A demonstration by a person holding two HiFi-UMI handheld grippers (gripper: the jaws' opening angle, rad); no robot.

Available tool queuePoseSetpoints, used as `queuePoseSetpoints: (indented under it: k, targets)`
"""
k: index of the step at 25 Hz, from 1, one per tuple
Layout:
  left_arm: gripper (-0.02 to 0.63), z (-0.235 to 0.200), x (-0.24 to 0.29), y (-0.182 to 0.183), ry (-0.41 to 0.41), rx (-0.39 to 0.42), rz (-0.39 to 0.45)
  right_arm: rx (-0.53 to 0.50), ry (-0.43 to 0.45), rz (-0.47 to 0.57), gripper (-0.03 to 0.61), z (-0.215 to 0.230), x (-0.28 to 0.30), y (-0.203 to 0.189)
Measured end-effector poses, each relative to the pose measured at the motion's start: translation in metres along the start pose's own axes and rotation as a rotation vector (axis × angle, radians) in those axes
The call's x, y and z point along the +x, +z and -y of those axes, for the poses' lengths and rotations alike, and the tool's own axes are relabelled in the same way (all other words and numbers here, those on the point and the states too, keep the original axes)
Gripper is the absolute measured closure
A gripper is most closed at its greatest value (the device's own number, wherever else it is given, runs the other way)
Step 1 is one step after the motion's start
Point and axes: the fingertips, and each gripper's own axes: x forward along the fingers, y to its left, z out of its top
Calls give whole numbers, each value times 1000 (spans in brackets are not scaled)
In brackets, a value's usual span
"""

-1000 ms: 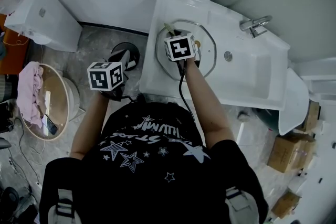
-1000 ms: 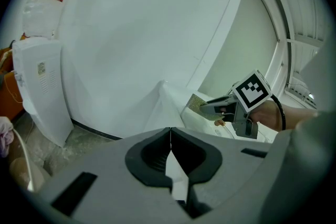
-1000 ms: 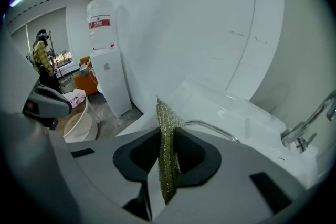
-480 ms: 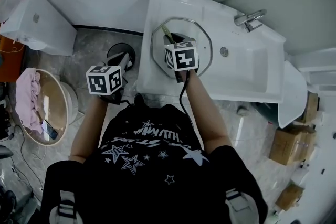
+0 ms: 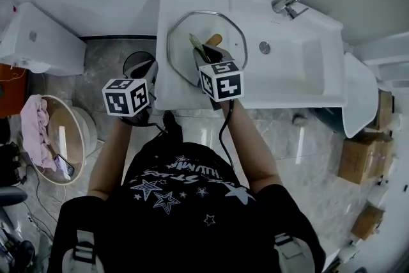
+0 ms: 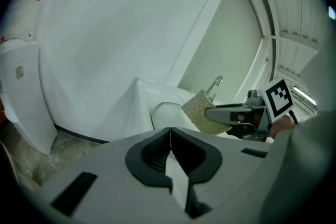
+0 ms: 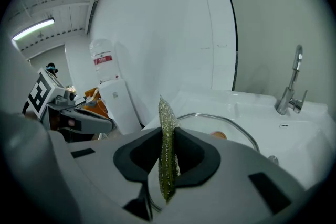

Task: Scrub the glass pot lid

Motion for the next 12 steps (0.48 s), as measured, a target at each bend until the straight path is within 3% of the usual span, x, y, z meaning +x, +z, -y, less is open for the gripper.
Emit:
queuePoseSetpoints:
  k: [12]
  targets:
    - [603,78,-32,-44,-40,80,-31,87,-36,53,511,2,-88,-62]
